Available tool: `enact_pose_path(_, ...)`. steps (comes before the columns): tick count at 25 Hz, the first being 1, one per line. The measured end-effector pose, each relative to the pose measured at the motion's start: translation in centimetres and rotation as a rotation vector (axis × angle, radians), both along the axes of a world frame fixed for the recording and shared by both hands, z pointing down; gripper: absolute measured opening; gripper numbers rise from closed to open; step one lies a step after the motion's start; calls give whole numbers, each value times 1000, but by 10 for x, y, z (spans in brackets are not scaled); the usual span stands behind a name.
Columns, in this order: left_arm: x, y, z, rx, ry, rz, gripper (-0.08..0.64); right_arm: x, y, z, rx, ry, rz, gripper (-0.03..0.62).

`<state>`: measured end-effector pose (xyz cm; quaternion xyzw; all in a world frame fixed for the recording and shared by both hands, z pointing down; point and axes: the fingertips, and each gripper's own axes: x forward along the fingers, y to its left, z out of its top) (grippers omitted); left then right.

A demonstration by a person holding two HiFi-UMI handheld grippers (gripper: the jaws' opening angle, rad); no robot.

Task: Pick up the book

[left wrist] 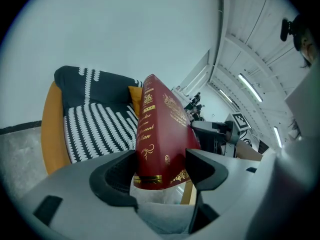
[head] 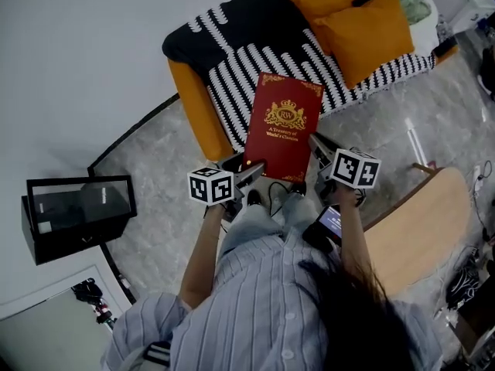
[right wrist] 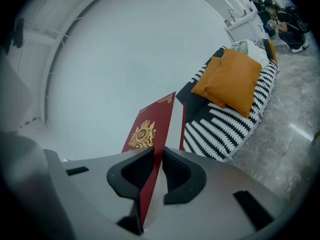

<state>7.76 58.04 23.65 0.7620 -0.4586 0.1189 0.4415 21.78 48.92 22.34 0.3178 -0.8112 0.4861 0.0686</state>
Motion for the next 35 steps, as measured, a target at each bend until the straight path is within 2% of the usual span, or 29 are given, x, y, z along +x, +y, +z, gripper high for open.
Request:
enact_pose_path(6,-15,24,7,-14,12,-22,325,-19,19,7,18,-3,-59,61)
enact_pose_path(11,-42,51,6,-3,25,-47,325,-48,44,2,21,9,-67,61)
enact_pose_path(19,-86,110,2,23,50,-13,325,-88,108,-5,46,37,-24,61)
enact_pose_path(28,-145,212,6,34,55,46,325,-143,218,-5,68,48,32,61)
enact_pose_path(35,-150,232,-3,41,74,35,325,-148,236,-16,90,65,24,61)
